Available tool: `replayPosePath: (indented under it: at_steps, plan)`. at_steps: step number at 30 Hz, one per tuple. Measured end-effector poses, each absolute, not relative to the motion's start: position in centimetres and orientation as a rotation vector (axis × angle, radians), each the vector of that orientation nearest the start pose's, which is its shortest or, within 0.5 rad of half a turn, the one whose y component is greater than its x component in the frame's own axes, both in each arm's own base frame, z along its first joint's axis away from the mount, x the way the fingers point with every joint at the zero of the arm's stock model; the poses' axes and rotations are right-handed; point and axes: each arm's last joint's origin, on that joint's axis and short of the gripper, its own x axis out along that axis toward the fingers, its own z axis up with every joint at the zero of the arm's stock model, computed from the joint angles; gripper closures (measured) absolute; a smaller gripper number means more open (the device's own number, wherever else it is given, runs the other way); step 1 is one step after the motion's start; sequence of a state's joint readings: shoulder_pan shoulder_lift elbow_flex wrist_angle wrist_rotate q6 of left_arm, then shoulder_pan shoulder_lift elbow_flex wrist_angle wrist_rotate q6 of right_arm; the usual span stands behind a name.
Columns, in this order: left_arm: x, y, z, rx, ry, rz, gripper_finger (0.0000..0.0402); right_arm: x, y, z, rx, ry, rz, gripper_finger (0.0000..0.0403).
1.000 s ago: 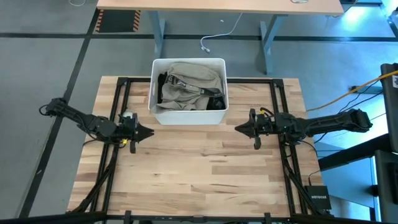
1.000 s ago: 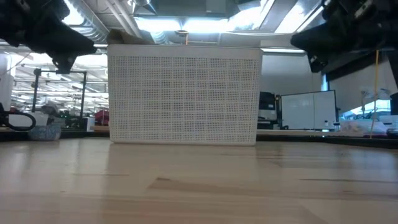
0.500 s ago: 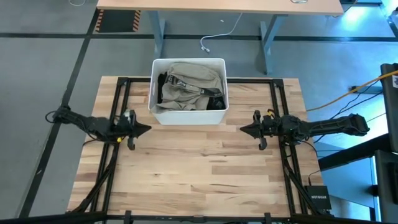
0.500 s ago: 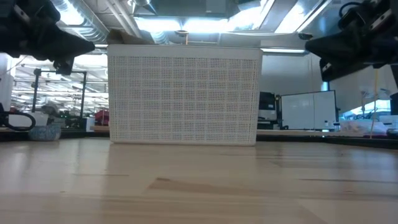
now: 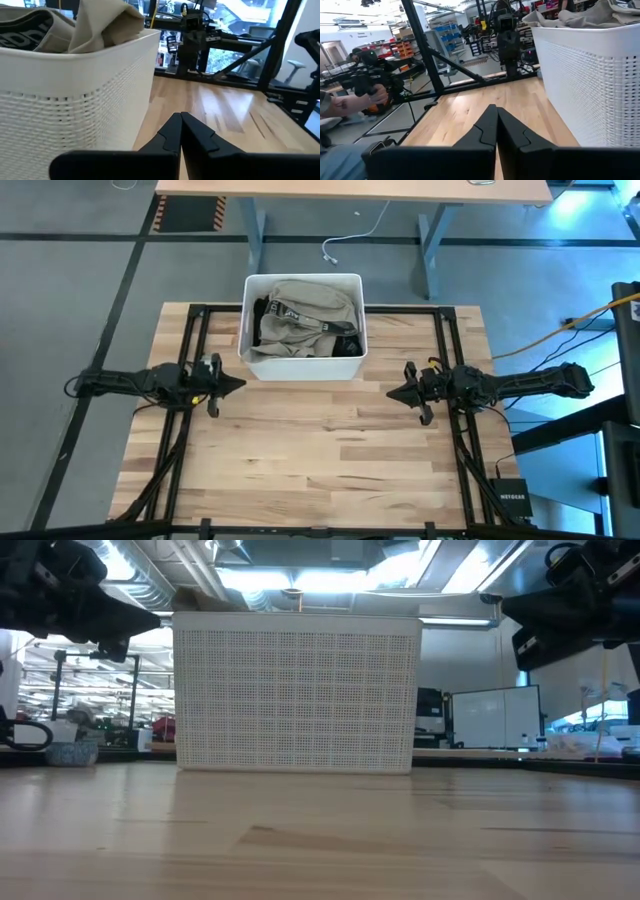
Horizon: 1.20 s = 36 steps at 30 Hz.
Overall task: Sort clothes
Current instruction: Return to Home Position
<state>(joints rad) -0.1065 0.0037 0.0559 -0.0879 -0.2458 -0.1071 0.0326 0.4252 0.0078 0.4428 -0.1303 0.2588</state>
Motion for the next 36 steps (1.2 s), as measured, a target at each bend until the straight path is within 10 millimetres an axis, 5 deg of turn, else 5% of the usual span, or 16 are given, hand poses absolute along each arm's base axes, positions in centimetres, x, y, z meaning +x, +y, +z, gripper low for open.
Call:
replayPosePath:
  at_steps: [14,36]
  plan:
    - [9.4,0.1,17.3,-0.095,0.032,0.169,0.0400,12.4,0.4,16.2,0.204,0.059,0.009,0.0367]
    - [9.4,0.1,17.3,-0.098,0.033,0.171,0.0400,9.7,0.5,16.7,0.085,-0.013,0.102,0.0366]
